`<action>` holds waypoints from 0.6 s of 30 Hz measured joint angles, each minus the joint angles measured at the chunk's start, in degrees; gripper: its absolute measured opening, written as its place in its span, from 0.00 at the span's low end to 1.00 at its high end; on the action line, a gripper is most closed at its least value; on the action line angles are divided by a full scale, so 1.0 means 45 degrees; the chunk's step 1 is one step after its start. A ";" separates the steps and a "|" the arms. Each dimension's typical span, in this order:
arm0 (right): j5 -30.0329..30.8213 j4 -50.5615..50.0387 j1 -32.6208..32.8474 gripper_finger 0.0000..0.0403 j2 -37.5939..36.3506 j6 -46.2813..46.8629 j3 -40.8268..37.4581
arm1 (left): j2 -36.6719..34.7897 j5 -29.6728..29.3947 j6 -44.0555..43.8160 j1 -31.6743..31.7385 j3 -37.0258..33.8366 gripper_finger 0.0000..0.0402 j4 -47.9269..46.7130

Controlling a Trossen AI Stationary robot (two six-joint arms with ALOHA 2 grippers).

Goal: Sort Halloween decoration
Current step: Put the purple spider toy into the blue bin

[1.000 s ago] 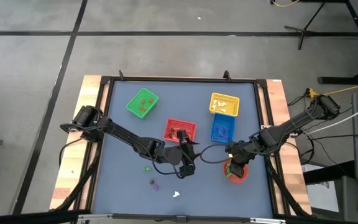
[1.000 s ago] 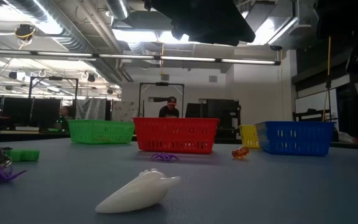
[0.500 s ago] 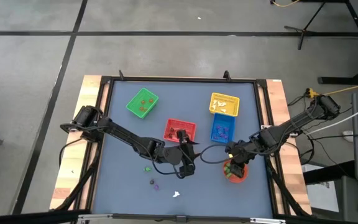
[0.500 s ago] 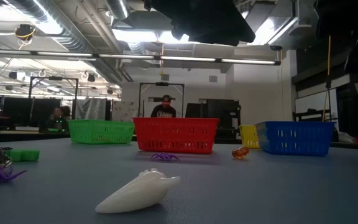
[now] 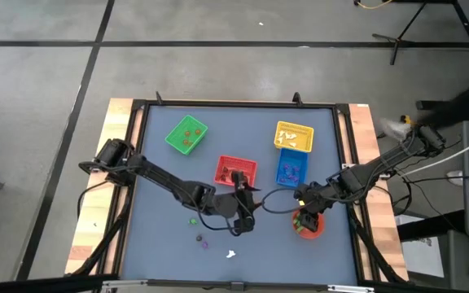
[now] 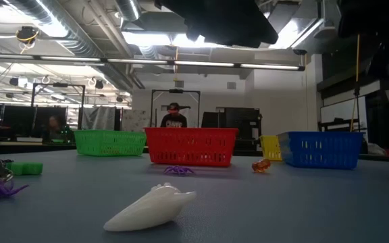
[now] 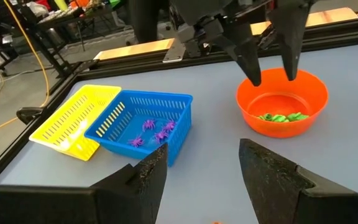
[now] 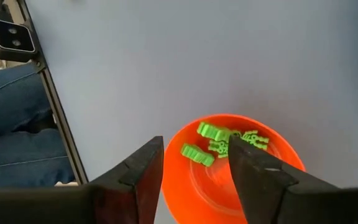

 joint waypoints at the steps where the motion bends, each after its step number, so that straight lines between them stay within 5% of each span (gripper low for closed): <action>1: 0.0094 0.0069 0.0004 0.44 0.0000 -0.0001 0.0000 | 0.0000 0.0000 0.0000 -0.0043 0.0002 0.45 0.0000; 11: 0.0924 0.1467 0.0000 0.44 0.0010 -0.0612 0.0000 | -0.0504 0.0348 -0.0012 -0.0432 0.0005 0.45 -0.0842; 18: 0.1975 0.1972 0.0001 0.43 0.0010 -0.1300 0.0000 | -0.1606 0.2238 -0.0560 -0.0940 0.0005 0.45 -0.2861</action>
